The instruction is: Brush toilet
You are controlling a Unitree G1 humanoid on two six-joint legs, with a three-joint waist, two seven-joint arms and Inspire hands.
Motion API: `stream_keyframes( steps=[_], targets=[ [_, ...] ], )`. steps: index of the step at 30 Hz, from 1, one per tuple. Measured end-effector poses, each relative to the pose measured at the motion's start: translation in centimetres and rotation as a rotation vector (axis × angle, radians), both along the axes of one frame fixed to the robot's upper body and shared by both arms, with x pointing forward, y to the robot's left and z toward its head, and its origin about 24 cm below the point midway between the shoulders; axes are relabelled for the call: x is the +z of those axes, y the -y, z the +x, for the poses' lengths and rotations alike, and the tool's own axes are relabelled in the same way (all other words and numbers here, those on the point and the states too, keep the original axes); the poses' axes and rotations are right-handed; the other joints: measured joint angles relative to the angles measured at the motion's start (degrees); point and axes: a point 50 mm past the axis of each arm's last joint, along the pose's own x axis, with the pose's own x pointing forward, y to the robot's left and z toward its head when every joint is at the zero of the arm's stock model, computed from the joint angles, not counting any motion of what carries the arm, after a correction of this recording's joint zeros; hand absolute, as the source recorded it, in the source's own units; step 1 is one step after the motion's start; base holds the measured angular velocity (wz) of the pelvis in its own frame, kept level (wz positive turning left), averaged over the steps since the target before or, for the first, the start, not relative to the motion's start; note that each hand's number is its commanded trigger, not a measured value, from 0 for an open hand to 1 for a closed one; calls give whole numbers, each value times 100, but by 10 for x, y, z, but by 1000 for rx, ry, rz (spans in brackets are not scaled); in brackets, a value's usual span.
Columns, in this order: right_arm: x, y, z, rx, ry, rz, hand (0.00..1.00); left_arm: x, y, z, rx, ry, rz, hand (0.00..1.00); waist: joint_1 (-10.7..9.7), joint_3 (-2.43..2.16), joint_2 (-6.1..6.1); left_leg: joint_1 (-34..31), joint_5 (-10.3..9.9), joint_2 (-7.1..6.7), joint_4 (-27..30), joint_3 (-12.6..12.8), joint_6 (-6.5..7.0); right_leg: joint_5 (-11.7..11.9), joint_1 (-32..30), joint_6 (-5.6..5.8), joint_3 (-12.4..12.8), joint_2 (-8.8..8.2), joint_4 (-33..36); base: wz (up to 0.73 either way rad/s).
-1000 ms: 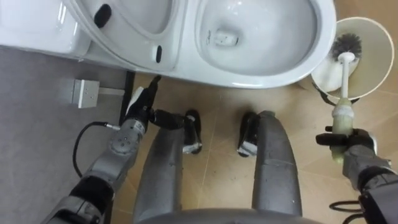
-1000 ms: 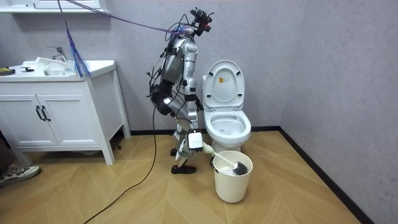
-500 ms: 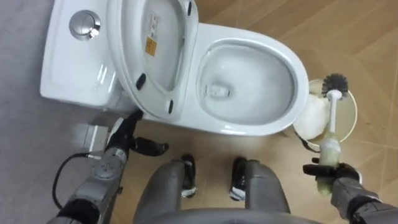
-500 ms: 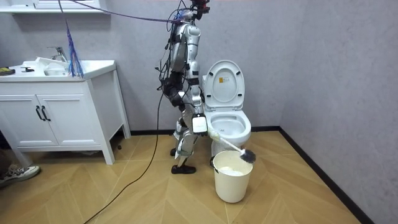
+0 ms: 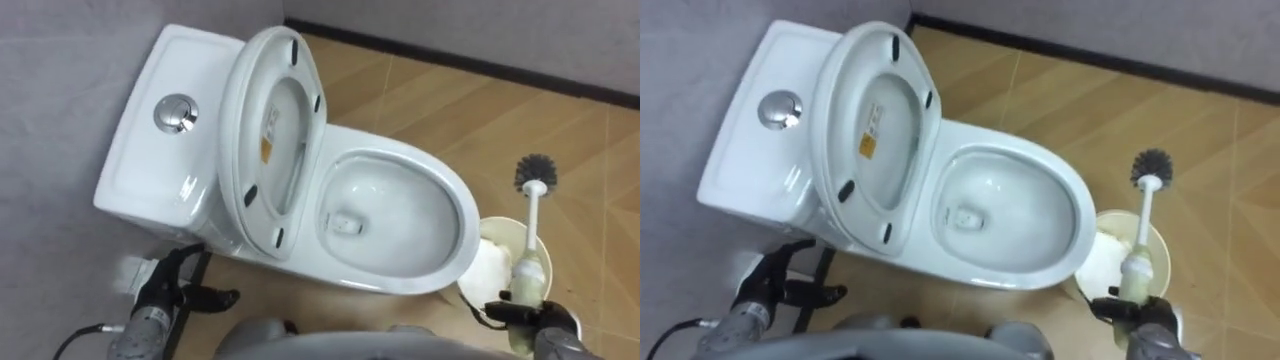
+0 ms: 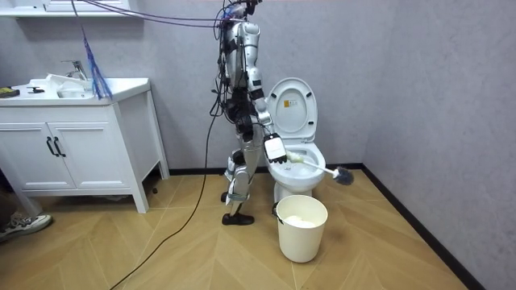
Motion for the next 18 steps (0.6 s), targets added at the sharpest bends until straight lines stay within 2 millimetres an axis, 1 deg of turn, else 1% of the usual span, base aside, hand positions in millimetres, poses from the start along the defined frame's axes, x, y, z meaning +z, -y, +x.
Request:
stream_keyframes(
  steps=[2, 4, 5, 6, 7, 8, 10, 11, 14, 16, 17, 18],
  targets=[
    [0, -3, 1, 66, 1, -11, 100, 2, 1, -3, -22, 2, 16, 0, 89, 7, -10, 139, 5, -3, -67, -55, -9, 27, 193, 3, -77, 10, -96, 12],
    [0, -6, 3, 113, -1, -18, 100, 4, -1, -1, -34, 13, 32, 0, 107, 21, -45, 249, 19, -21, -121, -151, -27, 26, 285, 3, -147, 9, -104, 21],
    [0, -7, 5, 131, 2, -21, 100, 5, -1, 0, -38, 18, 38, 0, 113, 24, -41, 280, 20, -23, -126, -167, -29, 26, 333, 3, -176, 8, -111, 17],
    [1, -8, 8, 160, 8, -29, 100, 5, -4, -4, -33, 15, 44, 0, 154, 35, -60, 323, 21, -29, -131, -194, -30, 26, 405, 4, -251, 5, -145, 12],
    [2, -8, 10, 203, 7, -48, 100, 7, -5, -3, -32, 28, 59, 0, 232, 30, -76, 326, 21, -37, -124, -221, -30, 26, 423, 4, -273, 5, -175, 10],
    [2, -8, 12, 226, 5, -57, 100, 9, -6, -3, -27, 39, 64, 0, 258, 33, -92, 312, 21, -40, -115, -238, -31, 26, 423, 4, -290, 5, -176, 18],
    [3, -9, 15, 297, -10, -81, 100, 13, -8, -3, -26, 60, 81, 0, 333, 30, -97, 303, 33, -68, -104, -374, -34, 26, 510, 4, -432, -3, -180, 29],
    [3, -9, 15, 314, -14, -87, 100, 14, -9, -4, -27, 59, 88, 0, 395, 24, -105, 312, 33, -79, -97, -417, -34, 26, 521, 4, -461, -4, -185, 24],
    [5, -10, 20, 334, 2, -93, 100, 16, -10, -8, -17, 66, 94, 0, 468, 21, -111, 300, 49, -96, -88, -496, -39, 26, 559, 4, -566, -12, -186, 19],
    [5, -11, 23, 347, 14, -95, 100, 16, -10, -11, -45, 52, 119, 0, 550, 20, -107, 302, 62, -129, -56, -626, -38, 26, 615, 4, -659, -24, -192, 27],
    [5, -12, 23, 351, 13, -95, 100, 17, -10, -12, -50, 54, 123, 0, 573, 18, -109, 305, 63, -133, -51, -639, -38, 26, 628, 5, -674, -25, -191, 19],
    [5, -14, 24, 380, 9, -99, 100, 20, -9, -11, -72, 64, 142, 0, 680, 19, -116, 301, 64, -135, -47, -648, -39, 26, 632, 5, -692, -27, -192, 11]
  ],
)
